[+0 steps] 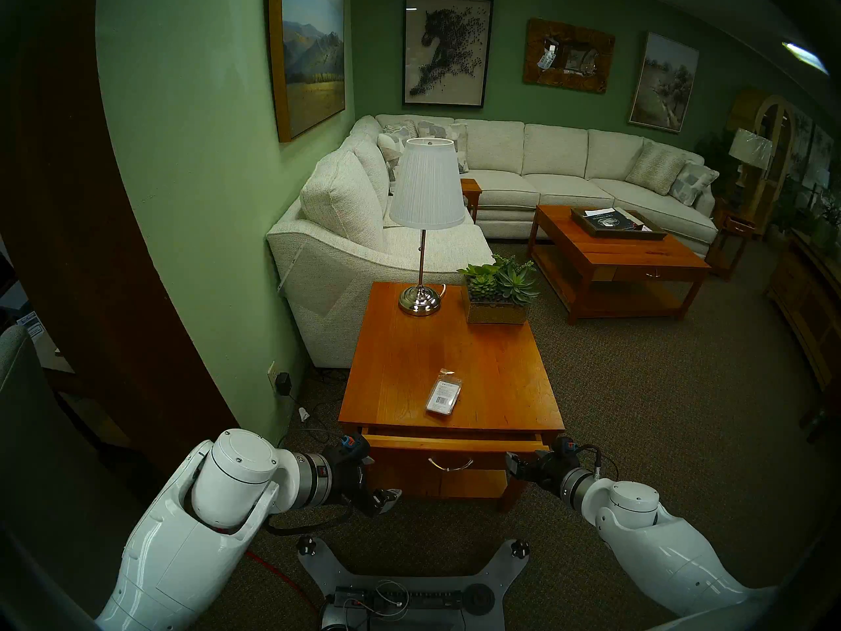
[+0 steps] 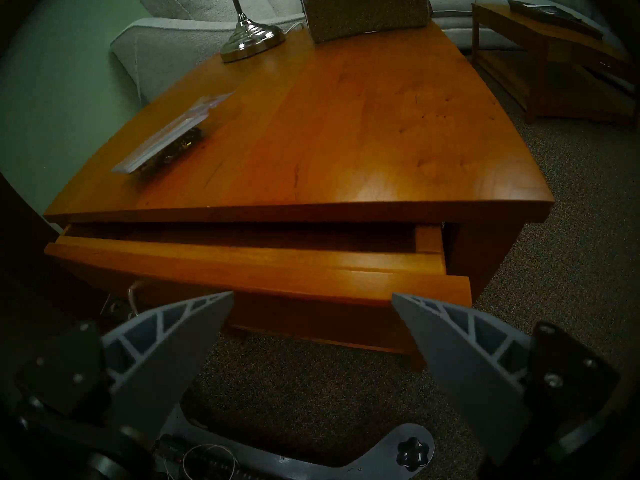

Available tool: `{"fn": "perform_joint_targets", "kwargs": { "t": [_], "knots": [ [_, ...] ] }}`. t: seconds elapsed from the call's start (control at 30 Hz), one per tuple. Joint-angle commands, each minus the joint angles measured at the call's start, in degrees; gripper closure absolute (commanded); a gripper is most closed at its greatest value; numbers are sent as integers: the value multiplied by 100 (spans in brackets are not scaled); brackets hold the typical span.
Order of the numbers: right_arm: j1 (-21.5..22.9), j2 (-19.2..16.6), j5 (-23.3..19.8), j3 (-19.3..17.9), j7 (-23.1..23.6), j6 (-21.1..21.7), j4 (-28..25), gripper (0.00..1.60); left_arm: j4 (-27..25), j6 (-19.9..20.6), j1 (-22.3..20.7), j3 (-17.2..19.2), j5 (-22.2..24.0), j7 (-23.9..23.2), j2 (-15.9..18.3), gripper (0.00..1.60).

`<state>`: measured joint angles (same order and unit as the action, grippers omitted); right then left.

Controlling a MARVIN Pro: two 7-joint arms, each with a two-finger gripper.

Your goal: Open the drawer, take out the contents and close the drawer

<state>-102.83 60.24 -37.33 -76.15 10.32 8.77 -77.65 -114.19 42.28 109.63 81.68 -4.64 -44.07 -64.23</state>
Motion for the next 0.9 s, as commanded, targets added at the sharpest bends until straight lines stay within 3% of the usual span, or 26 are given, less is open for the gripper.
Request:
{"fn": "perform_joint_targets", "kwargs": {
  "t": [0.0, 0.2, 0.23, 0.3, 0.43, 0.67, 0.87],
  "knots": [
    [715, 193, 305, 6, 101, -397, 421, 0, -160, -35, -89, 27, 0, 1, 2, 0],
    [862, 294, 545, 17, 391, -900, 841, 0, -181, -36, -84, 30, -4, 0, 7, 0],
    [1047, 310, 587, 139, 481, -1189, 1117, 0, -186, -36, -82, 31, -5, 0, 8, 0],
    [1061, 324, 654, 113, 594, -1215, 1193, 0, -193, -36, -80, 33, -6, 0, 10, 0],
    [1015, 269, 847, 125, 1081, -1612, 1430, 0, -224, -32, -67, 38, -14, 3, 17, 0],
    [59, -109, 692, -148, 1643, -2280, 799, 0, -233, -29, -62, 41, -18, 4, 17, 0],
    [-285, -424, 539, -21, 1833, -2456, 511, 0, -202, -33, -71, 38, -11, -1, 9, 0]
  ]
}}
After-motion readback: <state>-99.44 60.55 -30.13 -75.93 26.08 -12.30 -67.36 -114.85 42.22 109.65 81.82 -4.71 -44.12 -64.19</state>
